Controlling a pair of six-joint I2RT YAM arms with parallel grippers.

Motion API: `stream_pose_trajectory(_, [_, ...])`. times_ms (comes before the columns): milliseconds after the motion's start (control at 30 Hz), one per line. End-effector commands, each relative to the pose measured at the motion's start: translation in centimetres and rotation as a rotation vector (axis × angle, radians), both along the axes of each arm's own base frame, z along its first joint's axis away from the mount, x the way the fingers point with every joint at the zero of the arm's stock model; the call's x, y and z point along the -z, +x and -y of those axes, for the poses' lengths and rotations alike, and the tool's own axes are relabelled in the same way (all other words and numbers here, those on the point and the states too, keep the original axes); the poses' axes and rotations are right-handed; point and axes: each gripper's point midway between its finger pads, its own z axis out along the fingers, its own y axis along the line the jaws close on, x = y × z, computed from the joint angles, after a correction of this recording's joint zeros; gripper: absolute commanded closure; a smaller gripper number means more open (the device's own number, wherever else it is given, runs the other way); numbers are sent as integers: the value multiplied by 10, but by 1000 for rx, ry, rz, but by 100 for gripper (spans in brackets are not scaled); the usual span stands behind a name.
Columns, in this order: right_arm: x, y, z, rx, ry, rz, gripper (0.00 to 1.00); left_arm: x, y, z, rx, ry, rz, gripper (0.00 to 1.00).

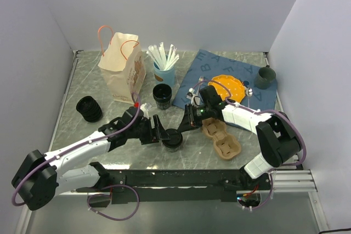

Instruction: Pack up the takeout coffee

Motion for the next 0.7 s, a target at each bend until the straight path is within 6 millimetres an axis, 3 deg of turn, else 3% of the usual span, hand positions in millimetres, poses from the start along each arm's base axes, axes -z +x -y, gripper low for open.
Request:
stream_pose_trajectory(0, [5,-12,3,-15,-67,-7,76,-15,11,11,9,-34,57,23])
stream_pose_trajectory(300, [-4,-12,2,-13,-66,17,73,-21,14,10,-1,-32,70,23])
stream_pose_trajectory(667, [-17,-7,-1,-8,-54,40,69,-6,11,3,-5,17,49,25])
